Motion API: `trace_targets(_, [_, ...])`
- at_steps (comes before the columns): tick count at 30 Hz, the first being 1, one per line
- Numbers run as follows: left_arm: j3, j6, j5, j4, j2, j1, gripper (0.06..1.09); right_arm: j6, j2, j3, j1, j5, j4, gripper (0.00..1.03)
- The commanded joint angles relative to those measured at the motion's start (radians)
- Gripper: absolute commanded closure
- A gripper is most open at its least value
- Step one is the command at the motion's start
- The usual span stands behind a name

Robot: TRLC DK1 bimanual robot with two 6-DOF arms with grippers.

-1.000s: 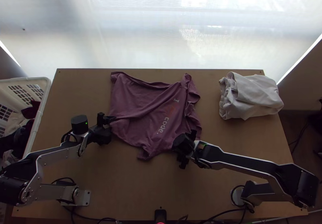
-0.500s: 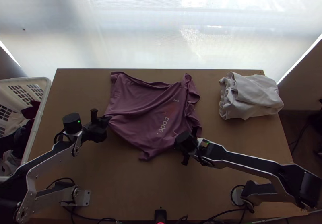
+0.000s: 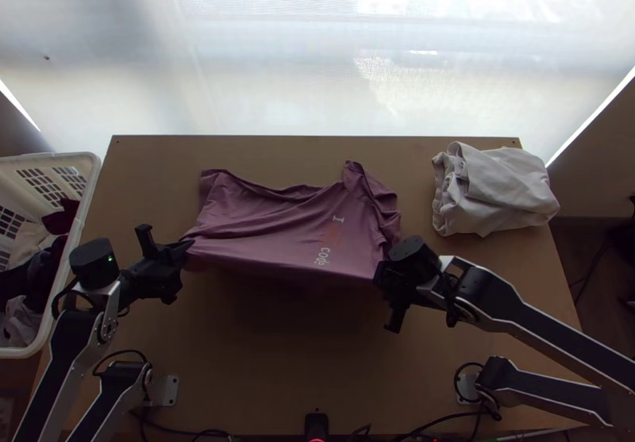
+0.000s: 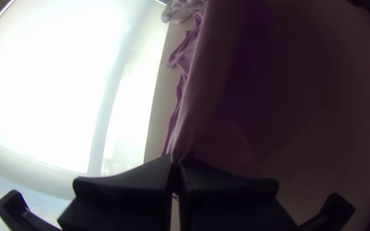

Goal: Fold the t-shirt

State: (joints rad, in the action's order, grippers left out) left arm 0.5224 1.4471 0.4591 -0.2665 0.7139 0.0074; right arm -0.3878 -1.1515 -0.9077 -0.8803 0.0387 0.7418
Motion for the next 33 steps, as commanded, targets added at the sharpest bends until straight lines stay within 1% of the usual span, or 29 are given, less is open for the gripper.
trace_targets(1, [0.068, -0.076, -0.010, -0.252, -0.223, 0.002, 1.05, 0.072, 0.078, -0.108, 0.078, -0.226, 0.237, 1.00])
trace_targets(6, [0.153, -0.080, -0.011, -0.484, -0.373, -0.064, 1.05, 0.075, 0.153, -0.096, 0.067, -0.287, 0.349, 1.00])
trace_targets(9, [0.260, -0.082, -0.010, -0.616, -0.403, -0.104, 1.05, 0.076, 0.213, -0.132, 0.046, -0.299, 0.438, 1.00])
trace_targets(11, [0.329, -0.125, -0.005, -0.649, -0.412, -0.110, 1.05, 0.076, 0.242, -0.191, 0.041, -0.299, 0.507, 1.00])
trace_targets(13, [0.393, -0.180, -0.004, -0.629, -0.403, -0.135, 1.05, 0.092, 0.250, -0.286, 0.038, -0.299, 0.571, 1.00])
trace_targets(16, [0.501, -0.281, -0.007, -0.582, -0.329, -0.122, 1.05, 0.113, 0.231, -0.461, 0.041, -0.296, 0.657, 1.00])
trace_targets(20, [0.617, -0.366, -0.008, -0.484, -0.252, -0.078, 1.05, 0.138, 0.202, -0.645, 0.098, -0.289, 0.700, 1.00])
trace_targets(25, [0.725, -0.415, -0.008, -0.450, -0.203, -0.041, 1.05, 0.139, 0.200, -0.698, 0.149, -0.292, 0.691, 1.00])
trace_targets(28, [0.715, -0.425, -0.011, -0.441, -0.177, -0.024, 1.05, 0.130, 0.170, -0.697, 0.191, -0.292, 0.662, 1.00])
trace_targets(29, [0.692, -0.425, -0.011, -0.418, -0.168, -0.014, 1.05, 0.121, 0.157, -0.683, 0.211, -0.290, 0.631, 1.00])
trace_targets(30, [0.659, -0.425, -0.013, -0.376, -0.160, -0.007, 1.05, 0.098, 0.142, -0.666, 0.239, -0.290, 0.602, 1.00])
trace_targets(32, [0.579, -0.425, -0.013, -0.277, -0.143, -0.003, 1.05, 0.021, 0.092, -0.635, 0.330, -0.295, 0.553, 1.00])
trace_targets(33, [0.534, -0.424, -0.013, -0.218, -0.128, 0.003, 1.05, 0.003, 0.055, -0.631, 0.362, -0.306, 0.528, 1.00])
